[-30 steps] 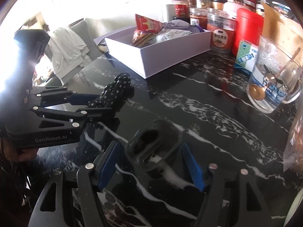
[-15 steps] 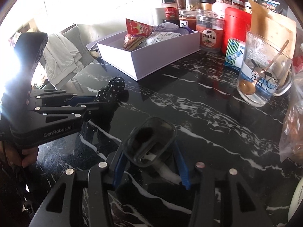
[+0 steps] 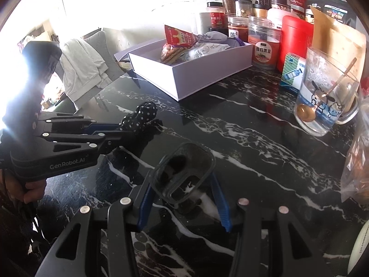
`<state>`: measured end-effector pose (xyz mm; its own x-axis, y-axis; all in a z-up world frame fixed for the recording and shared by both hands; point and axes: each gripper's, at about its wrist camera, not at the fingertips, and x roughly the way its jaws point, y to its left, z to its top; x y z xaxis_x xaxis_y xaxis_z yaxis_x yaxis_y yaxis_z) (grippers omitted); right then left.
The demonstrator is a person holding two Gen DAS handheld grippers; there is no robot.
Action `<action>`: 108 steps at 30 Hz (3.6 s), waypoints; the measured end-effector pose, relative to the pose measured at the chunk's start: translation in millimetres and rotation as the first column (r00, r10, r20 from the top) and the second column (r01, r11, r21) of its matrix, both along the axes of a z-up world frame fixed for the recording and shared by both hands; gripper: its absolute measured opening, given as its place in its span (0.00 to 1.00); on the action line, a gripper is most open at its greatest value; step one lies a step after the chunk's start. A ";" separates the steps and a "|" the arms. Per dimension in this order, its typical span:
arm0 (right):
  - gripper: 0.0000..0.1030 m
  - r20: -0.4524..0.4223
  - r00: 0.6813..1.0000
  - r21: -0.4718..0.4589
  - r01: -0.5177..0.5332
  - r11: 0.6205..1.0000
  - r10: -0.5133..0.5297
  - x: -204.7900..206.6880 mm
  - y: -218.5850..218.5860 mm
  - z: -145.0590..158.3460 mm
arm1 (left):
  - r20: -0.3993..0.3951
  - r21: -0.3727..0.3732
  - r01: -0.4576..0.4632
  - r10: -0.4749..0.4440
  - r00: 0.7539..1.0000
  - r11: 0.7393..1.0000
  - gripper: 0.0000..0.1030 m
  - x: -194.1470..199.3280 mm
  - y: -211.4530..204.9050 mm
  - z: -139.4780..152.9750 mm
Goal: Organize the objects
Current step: 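Lift and carry the scrunchie and black cup together over the white box, then lower the scrunchie and cup into the box and open both grippers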
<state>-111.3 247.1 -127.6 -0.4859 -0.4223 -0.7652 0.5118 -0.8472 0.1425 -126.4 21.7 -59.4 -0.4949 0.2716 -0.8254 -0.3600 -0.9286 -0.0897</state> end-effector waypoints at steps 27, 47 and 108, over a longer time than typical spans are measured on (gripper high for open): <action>0.47 -0.116 0.981 0.025 -0.154 0.988 0.156 30.3 -33.2 54.0 | -0.109 -0.053 -0.072 0.066 0.992 0.996 0.16 51.9 -32.1 70.7; 0.47 -0.220 0.954 0.055 -0.198 0.979 0.205 -16.7 -54.5 108.5 | -0.190 -0.053 -0.064 0.053 0.980 0.997 0.16 -6.2 -40.9 126.2; 0.47 -0.185 0.977 0.077 -0.091 0.993 0.104 -293.9 -106.0 86.4 | -0.135 -0.063 0.007 -0.015 0.991 0.998 0.16 -310.3 -11.1 75.5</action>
<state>-405.2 141.1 -41.2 -0.5836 -0.4247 -0.6921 0.6043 -0.7965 -0.0208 -436.7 10.6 16.1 -0.6004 0.2275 -0.7666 -0.3749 -0.9269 0.0186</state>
